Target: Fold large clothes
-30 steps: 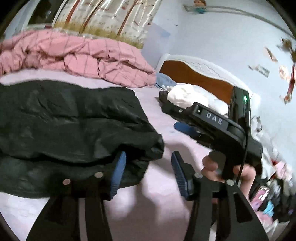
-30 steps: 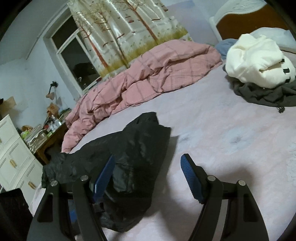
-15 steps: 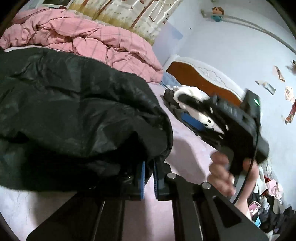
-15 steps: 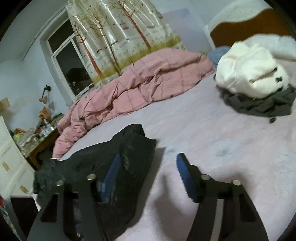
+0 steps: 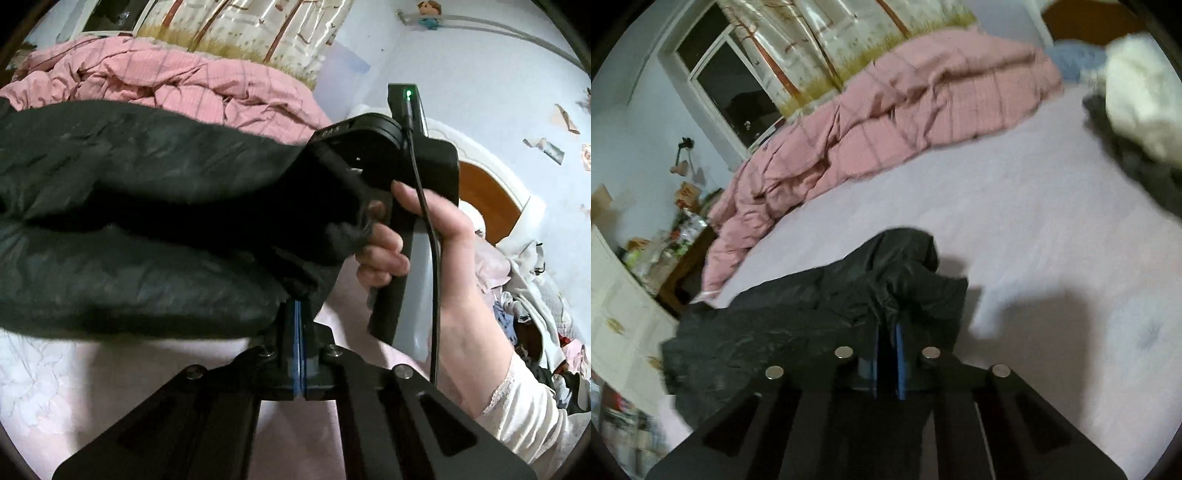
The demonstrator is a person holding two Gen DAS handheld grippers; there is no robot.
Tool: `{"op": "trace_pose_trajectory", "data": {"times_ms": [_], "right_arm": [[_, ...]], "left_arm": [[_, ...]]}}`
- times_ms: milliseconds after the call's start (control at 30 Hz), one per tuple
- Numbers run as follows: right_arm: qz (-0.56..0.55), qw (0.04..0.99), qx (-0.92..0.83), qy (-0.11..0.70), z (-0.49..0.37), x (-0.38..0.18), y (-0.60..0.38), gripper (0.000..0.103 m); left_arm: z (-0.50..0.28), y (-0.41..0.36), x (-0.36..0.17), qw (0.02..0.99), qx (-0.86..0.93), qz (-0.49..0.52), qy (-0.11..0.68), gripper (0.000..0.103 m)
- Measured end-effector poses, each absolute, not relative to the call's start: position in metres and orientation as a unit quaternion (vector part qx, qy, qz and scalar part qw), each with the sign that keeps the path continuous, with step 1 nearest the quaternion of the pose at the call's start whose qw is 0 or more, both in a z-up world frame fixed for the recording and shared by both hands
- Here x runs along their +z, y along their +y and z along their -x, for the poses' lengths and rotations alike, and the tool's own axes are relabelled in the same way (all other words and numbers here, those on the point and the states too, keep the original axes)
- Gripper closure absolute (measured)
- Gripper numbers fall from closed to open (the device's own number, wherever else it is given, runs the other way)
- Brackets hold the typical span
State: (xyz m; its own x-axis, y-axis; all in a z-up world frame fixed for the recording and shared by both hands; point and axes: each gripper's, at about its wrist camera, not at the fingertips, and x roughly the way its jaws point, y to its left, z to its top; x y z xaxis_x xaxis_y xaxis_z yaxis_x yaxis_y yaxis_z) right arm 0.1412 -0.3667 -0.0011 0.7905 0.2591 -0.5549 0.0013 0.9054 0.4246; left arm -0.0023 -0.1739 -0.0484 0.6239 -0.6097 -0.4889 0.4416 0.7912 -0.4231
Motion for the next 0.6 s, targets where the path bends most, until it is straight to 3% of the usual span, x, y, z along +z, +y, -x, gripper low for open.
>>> {"op": "trace_pose_trajectory", "data": {"times_ms": [100,233,300,567,600], "right_arm": [[-0.196,0.92,0.063,0.333,-0.146,-0.007,-0.369,0.095],[-0.209,0.921,0.05,0.325,-0.135,-0.003,-0.376,0.063],[-0.203,0.929,0.064,0.303,-0.116,0.008,-0.376,0.059],[-0.114,0.954,0.139,0.239,-0.046,0.051,-0.321,0.059],[-0.108,0.953,0.145,0.245,-0.04,0.048,-0.313,0.073]], "left_arm": [[0.007,-0.168,-0.045,0.888,-0.306,0.142,0.313,0.103],[0.029,-0.156,-0.029,0.91,-0.295,0.108,0.271,0.103],[0.039,-0.146,-0.019,0.923,-0.28,0.086,0.248,0.103],[0.033,-0.093,0.017,0.969,-0.117,0.013,0.217,0.103],[0.027,-0.082,0.015,0.971,-0.097,0.012,0.22,0.103]]}}
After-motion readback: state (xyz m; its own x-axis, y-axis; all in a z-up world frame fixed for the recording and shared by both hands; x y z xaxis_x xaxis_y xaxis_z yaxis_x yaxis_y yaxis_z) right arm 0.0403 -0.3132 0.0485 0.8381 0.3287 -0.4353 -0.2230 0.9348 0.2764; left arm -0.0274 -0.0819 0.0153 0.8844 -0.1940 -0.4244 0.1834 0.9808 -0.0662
